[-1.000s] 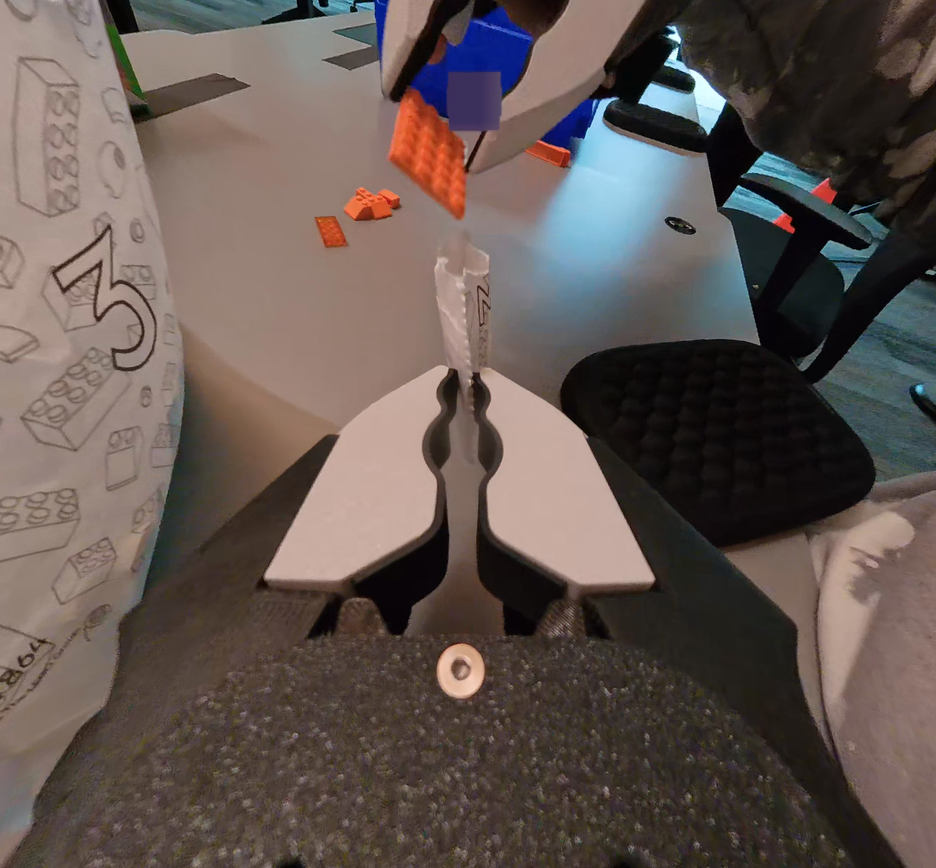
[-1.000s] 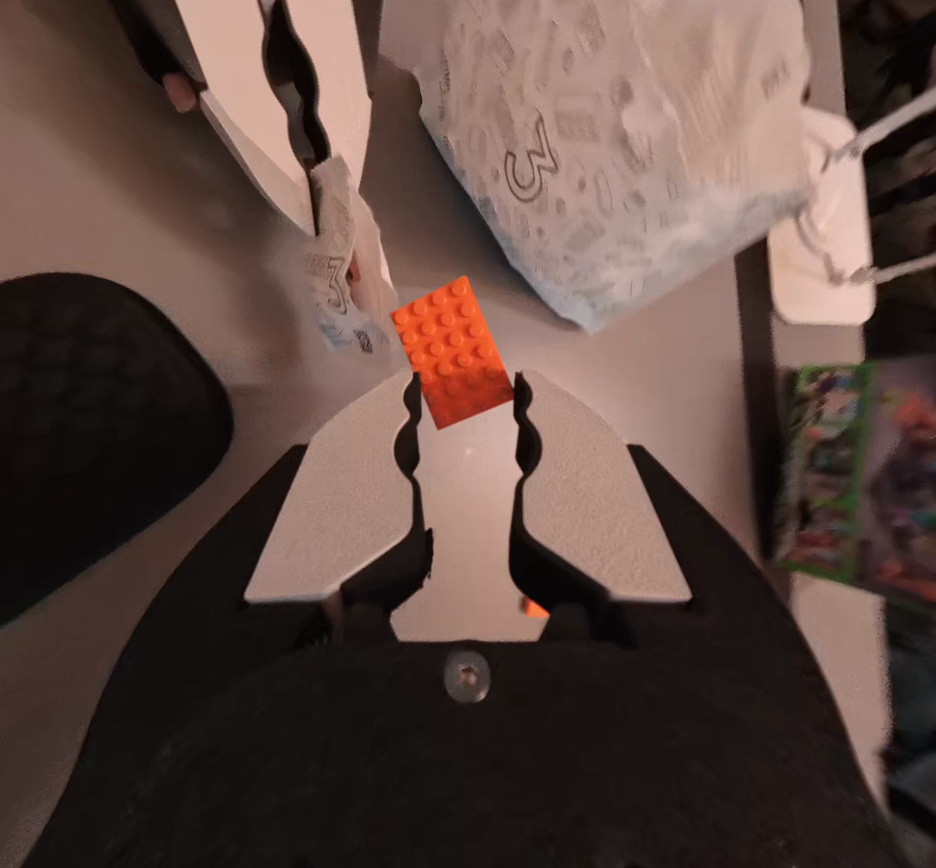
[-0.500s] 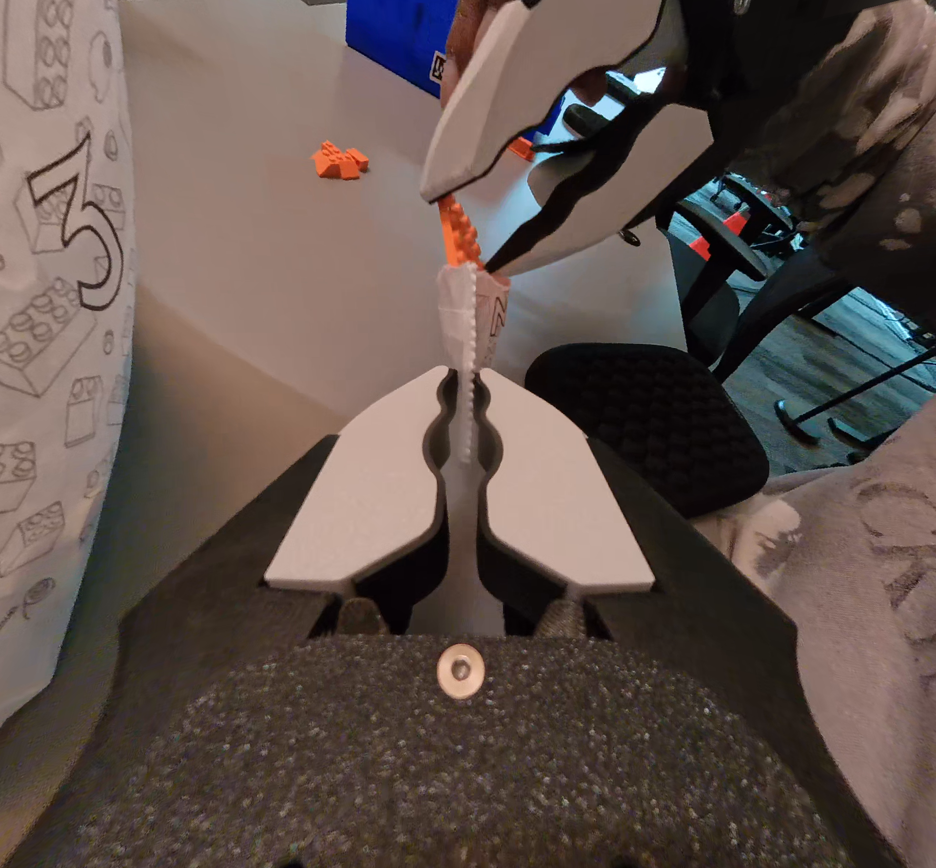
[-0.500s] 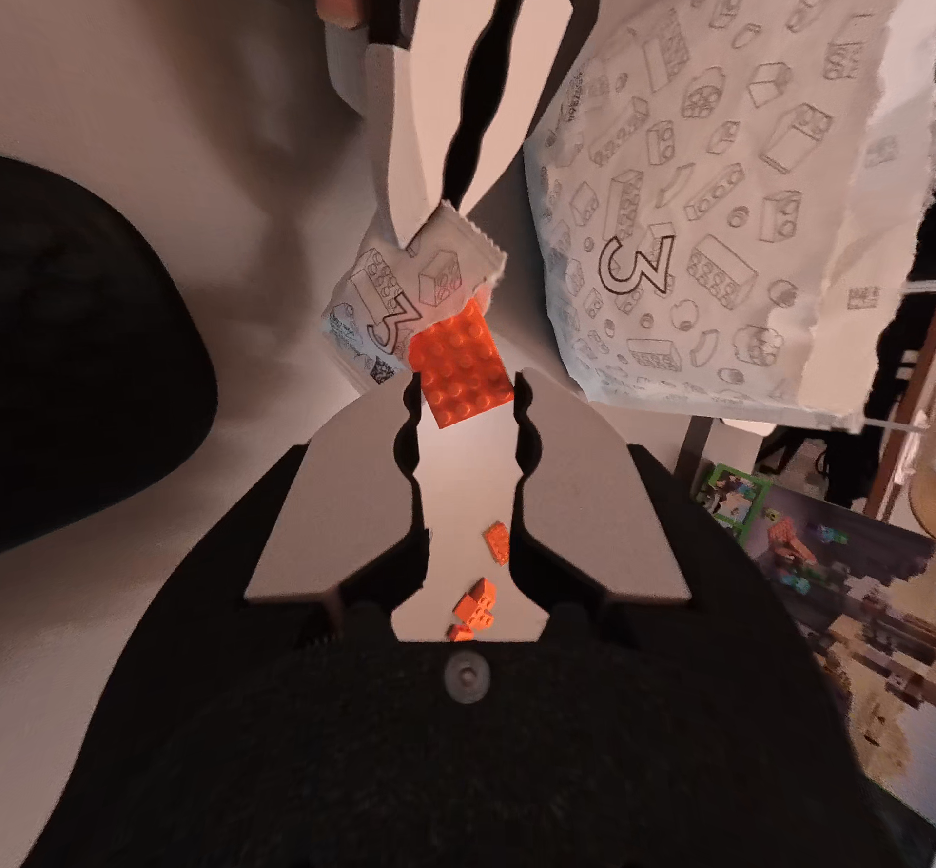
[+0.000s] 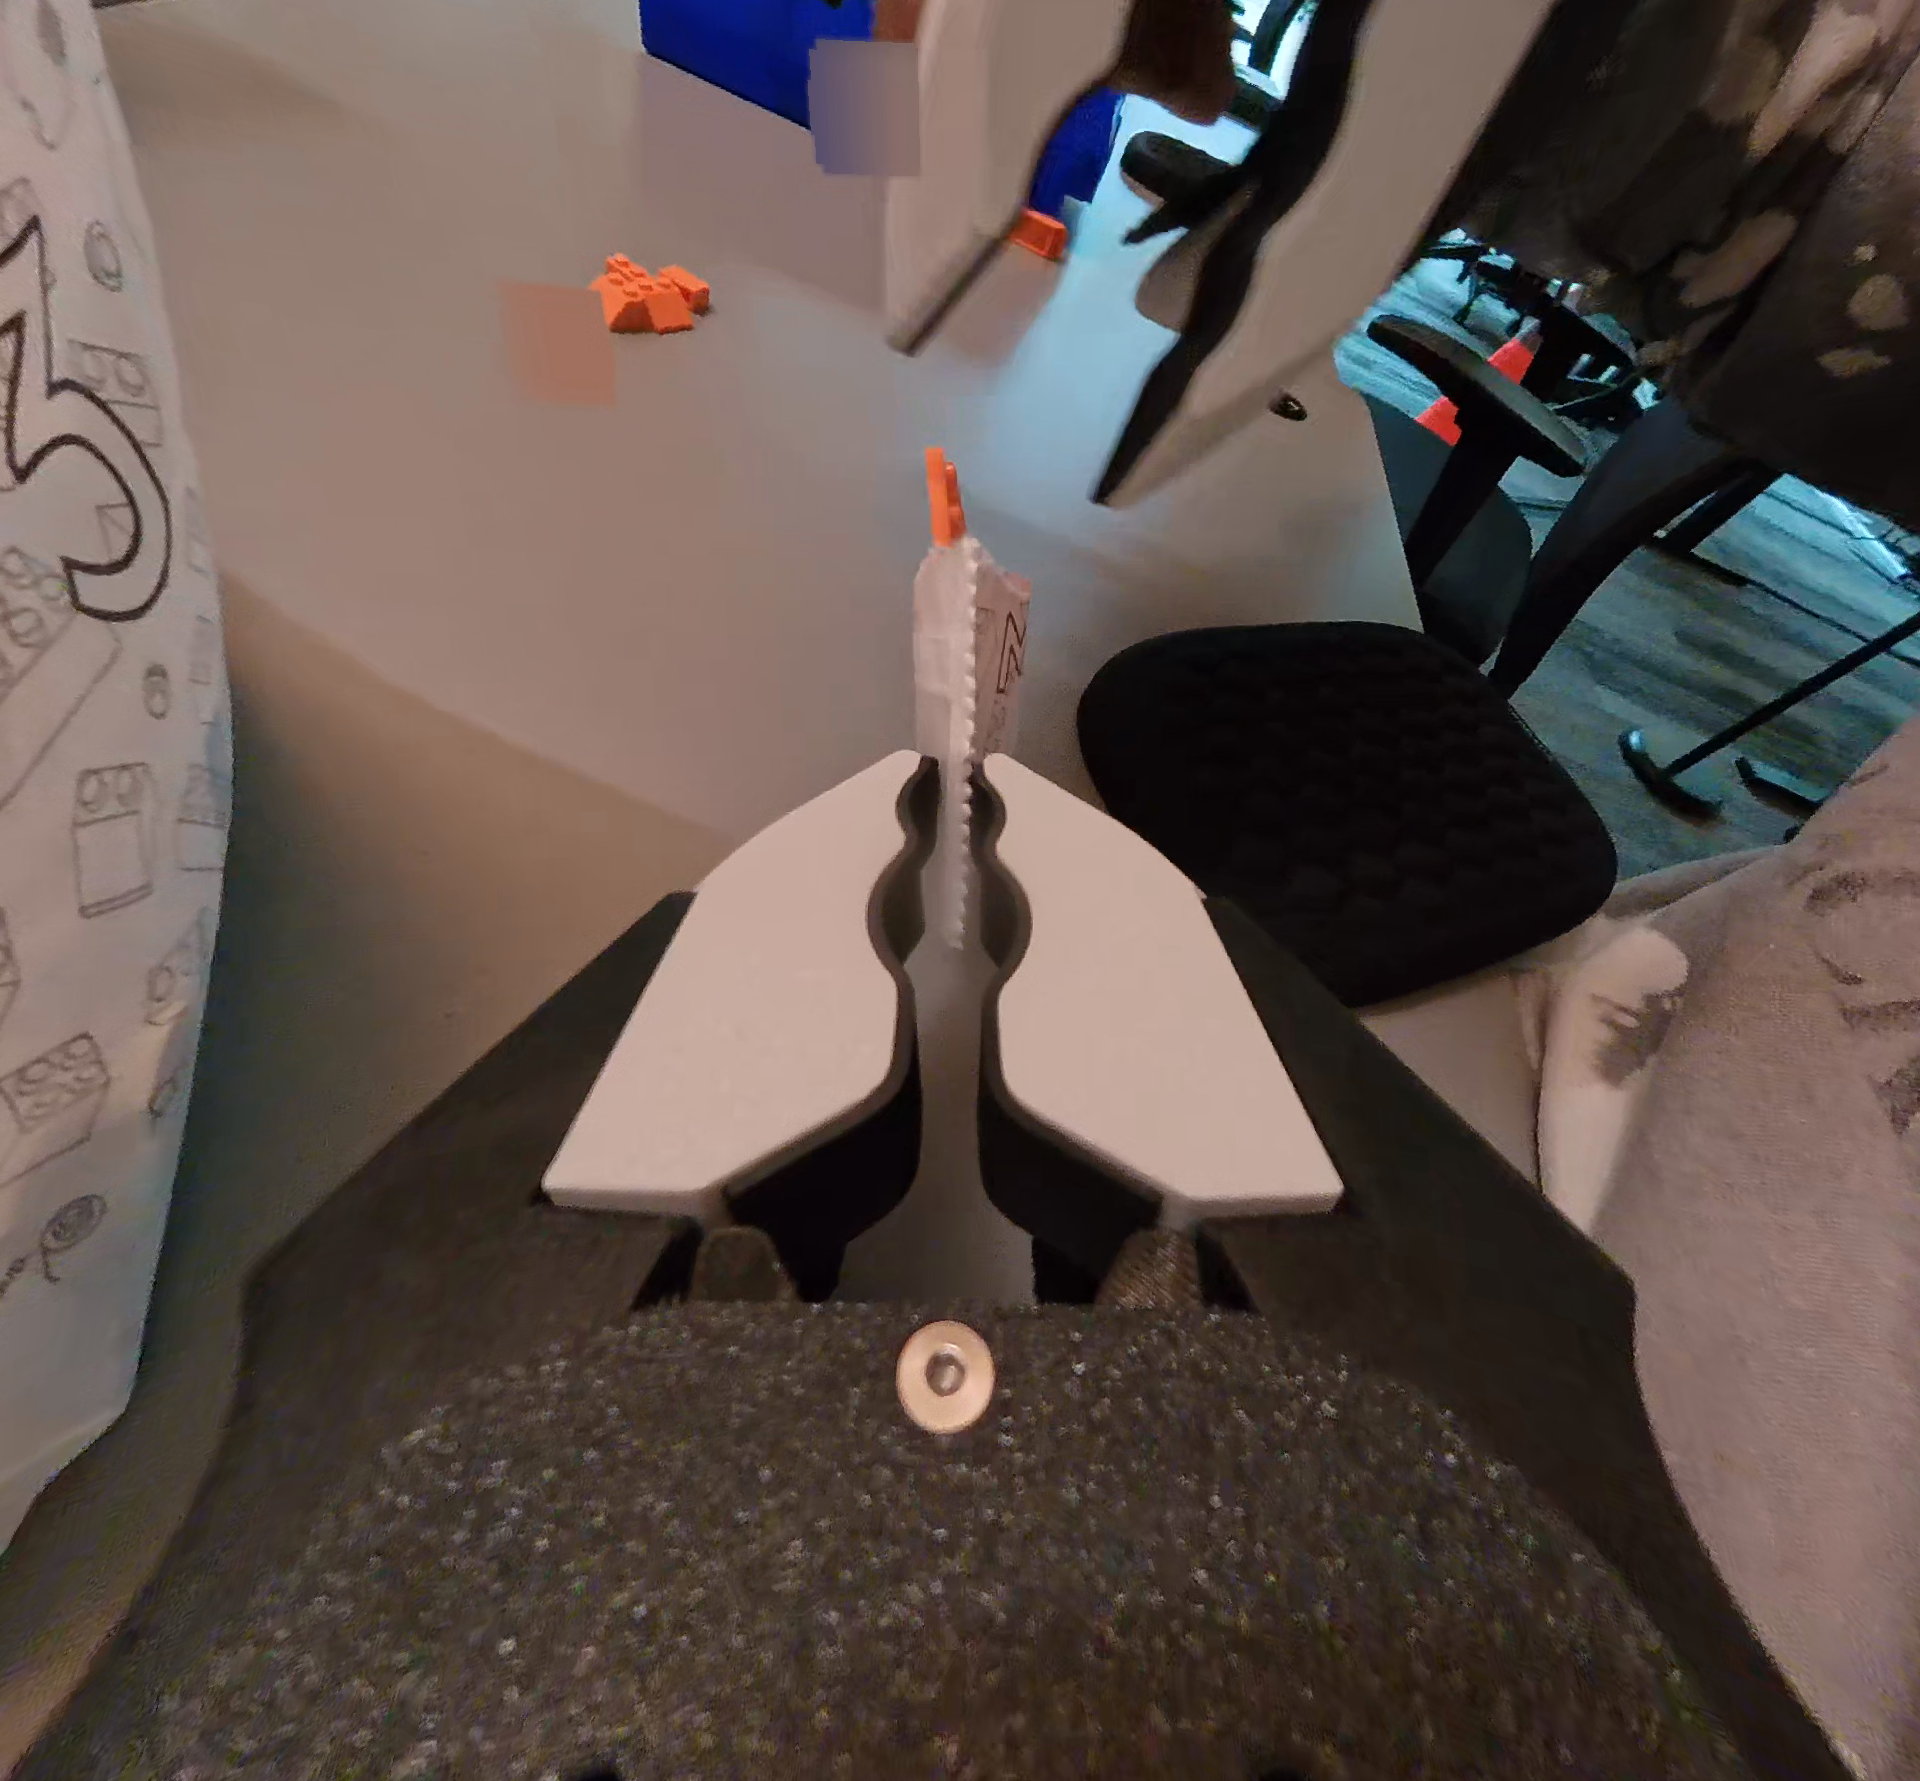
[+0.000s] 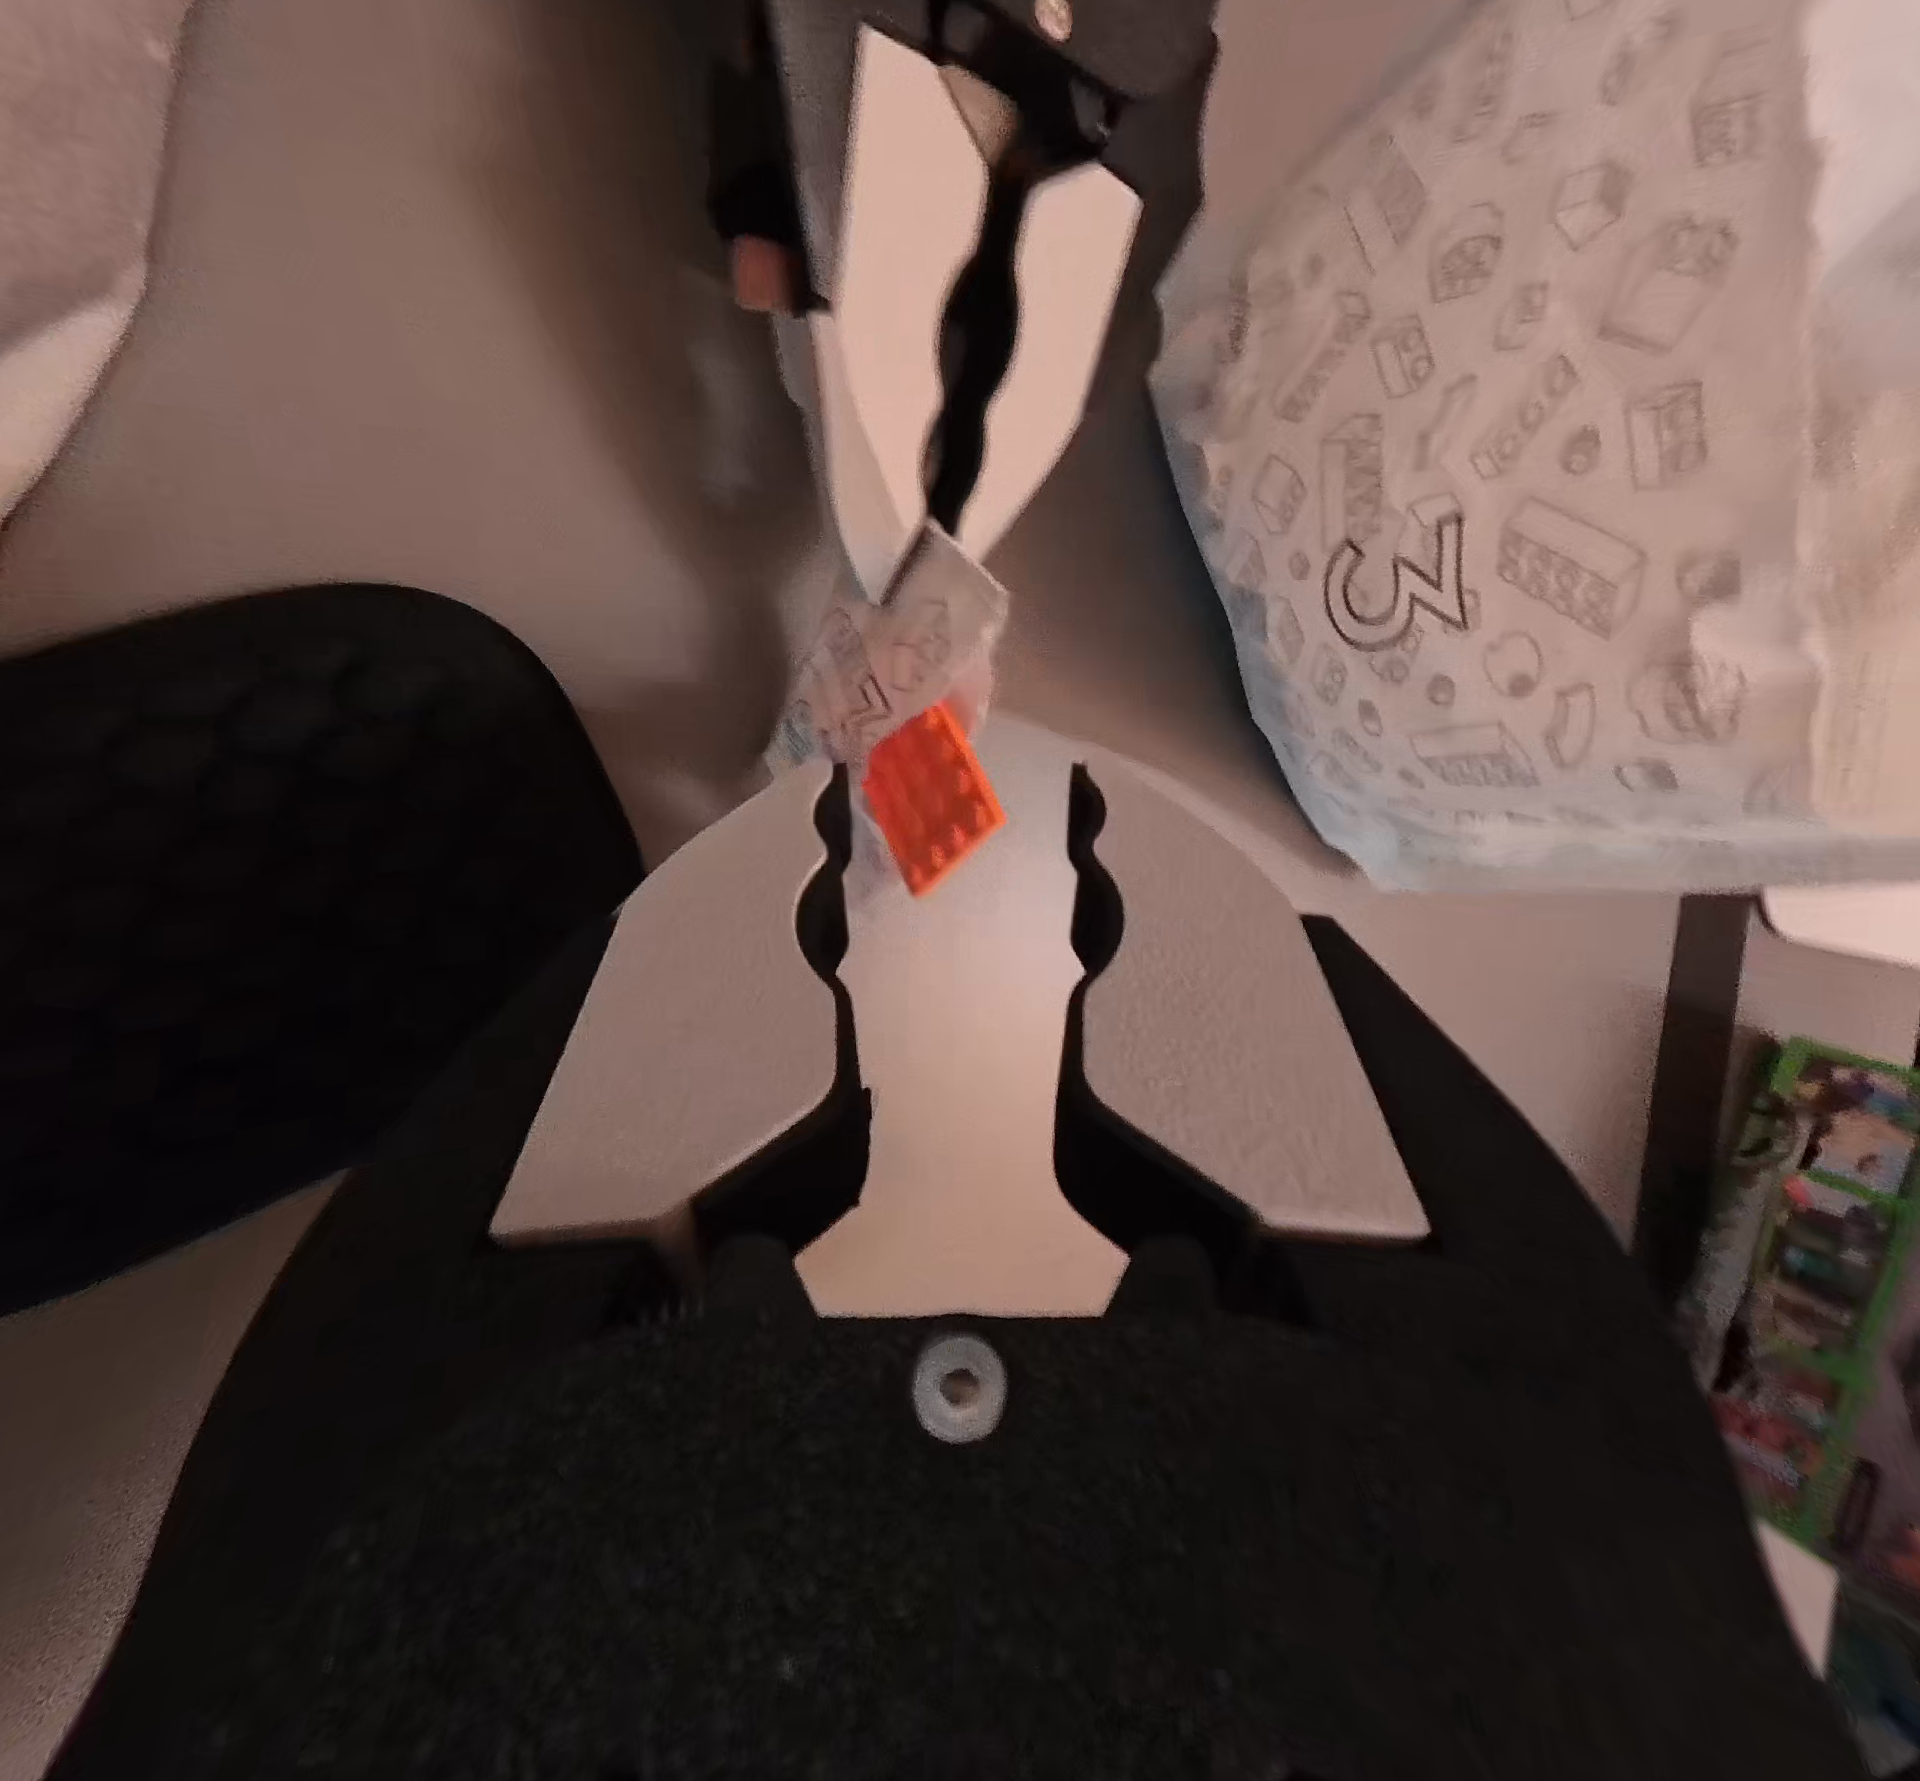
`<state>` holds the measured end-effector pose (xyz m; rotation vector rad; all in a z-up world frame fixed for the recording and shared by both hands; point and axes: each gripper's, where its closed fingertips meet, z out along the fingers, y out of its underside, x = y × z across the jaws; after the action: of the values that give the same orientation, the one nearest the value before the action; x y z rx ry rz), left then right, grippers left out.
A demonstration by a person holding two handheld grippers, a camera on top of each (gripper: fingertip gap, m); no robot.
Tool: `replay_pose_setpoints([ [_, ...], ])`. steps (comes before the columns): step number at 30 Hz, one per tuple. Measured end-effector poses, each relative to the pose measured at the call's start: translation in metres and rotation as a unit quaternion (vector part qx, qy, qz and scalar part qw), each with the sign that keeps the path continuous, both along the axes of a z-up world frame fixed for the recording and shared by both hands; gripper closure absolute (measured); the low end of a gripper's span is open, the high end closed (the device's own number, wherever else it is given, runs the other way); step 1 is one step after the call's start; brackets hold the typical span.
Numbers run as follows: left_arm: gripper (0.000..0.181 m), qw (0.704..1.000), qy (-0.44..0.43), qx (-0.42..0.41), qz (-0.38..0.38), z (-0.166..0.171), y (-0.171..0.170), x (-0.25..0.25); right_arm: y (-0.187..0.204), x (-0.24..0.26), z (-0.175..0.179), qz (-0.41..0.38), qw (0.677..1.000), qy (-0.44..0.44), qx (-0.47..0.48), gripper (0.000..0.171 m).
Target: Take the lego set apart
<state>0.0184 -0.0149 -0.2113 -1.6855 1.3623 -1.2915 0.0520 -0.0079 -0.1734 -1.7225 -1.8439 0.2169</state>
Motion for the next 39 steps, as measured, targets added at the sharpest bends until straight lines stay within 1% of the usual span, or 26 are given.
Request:
replay_pose_setpoints([
  [2,0.176,1.0,0.002,0.007,0.002,0.0,0.001,0.0,0.007,0.014,-0.008,-0.022,1.0,-0.01,-0.012,0.134],
  [4,0.176,1.0,0.003,0.009,0.002,-0.001,0.001,0.0,0.004,0.018,-0.02,-0.025,0.999,-0.011,-0.035,0.146],
  [6,0.176,1.0,0.004,0.011,0.002,-0.001,0.001,0.0,-0.002,0.009,-0.026,-0.02,0.999,0.003,-0.038,0.152],
  [8,0.175,1.0,0.011,0.012,-0.001,-0.004,-0.001,0.0,-0.004,-0.001,-0.026,-0.011,1.0,0.007,-0.021,0.158],
  [10,0.175,1.0,0.018,0.012,0.004,-0.006,0.0,0.0,-0.007,-0.01,-0.022,0.002,1.0,0.012,-0.009,0.158],
  [13,0.175,1.0,0.014,0.005,0.004,-0.005,0.0,0.0,-0.012,-0.013,-0.018,0.011,1.0,0.008,-0.023,0.155],
  [16,0.176,1.0,0.012,0.012,-0.007,-0.005,-0.003,0.0,-0.009,-0.006,-0.028,-0.002,0.999,-0.019,-0.038,0.149],
  [18,0.176,1.0,0.015,0.02,-0.016,-0.005,-0.007,0.0,-0.008,-0.007,-0.033,-0.006,0.999,-0.014,-0.051,0.146],
  [19,0.176,0.999,0.016,0.024,-0.017,-0.006,-0.008,0.0,-0.006,-0.008,-0.033,-0.01,0.998,-0.004,-0.056,0.147],
  [20,0.176,0.999,0.015,0.025,-0.018,-0.005,-0.008,-0.001,-0.004,-0.009,-0.032,-0.017,0.998,0.009,-0.063,0.151],
  [21,0.176,0.999,0.013,0.026,-0.02,-0.005,-0.009,-0.001,-0.003,-0.009,-0.031,-0.025,0.997,0.026,-0.075,0.159],
  [22,0.176,0.999,0.008,0.028,-0.02,-0.003,-0.009,-0.001,-0.001,-0.009,-0.029,-0.033,0.994,0.045,-0.095,0.161],
  [25,0.176,0.999,-0.003,0.043,-0.024,0.0,-0.01,-0.001,0.003,-0.003,-0.028,-0.063,0.981,0.083,-0.164,0.143],
  [26,0.176,0.999,-0.003,0.046,-0.023,0.0,-0.01,-0.001,0.001,-0.003,-0.027,-0.06,0.976,0.096,-0.185,0.142],
  [27,0.176,0.999,-0.003,0.047,-0.023,0.001,-0.01,-0.001,-0.002,-0.005,-0.027,-0.056,0.973,0.103,-0.197,0.145],
  [28,0.176,0.999,-0.004,0.048,-0.023,0.001,-0.01,-0.001,-0.002,-0.006,-0.027,-0.054,0.974,0.103,-0.197,0.156],
  [29,0.176,0.999,-0.003,0.048,-0.022,0.001,-0.01,-0.001,0.0,-0.005,-0.027,-0.051,0.976,0.098,-0.186,0.171],
  [31,0.176,0.999,0.001,0.043,-0.02,-0.001,-0.009,-0.001,0.002,0.003,-0.022,-0.042,0.982,0.071,-0.169,0.171],
  [34,0.176,0.999,0.0,0.038,-0.02,-0.001,-0.008,-0.002,0.013,0.01,0.01,-0.041,0.984,0.074,-0.157,0.171],
  [35,0.176,0.999,0.0,0.04,-0.021,-0.001,-0.008,-0.002,0.016,0.014,0.015,-0.042,0.986,0.056,-0.148,0.171],
  [37,0.176,0.999,0.0,0.045,-0.022,0.0,-0.009,-0.002,0.014,0.018,0.009,-0.032,0.987,0.019,-0.156,0.171],
  [39,0.176,0.998,-0.001,0.05,-0.024,0.0,-0.01,-0.002,0.005,0.016,-0.015,-0.027,0.978,-0.006,-0.207,0.146],
])
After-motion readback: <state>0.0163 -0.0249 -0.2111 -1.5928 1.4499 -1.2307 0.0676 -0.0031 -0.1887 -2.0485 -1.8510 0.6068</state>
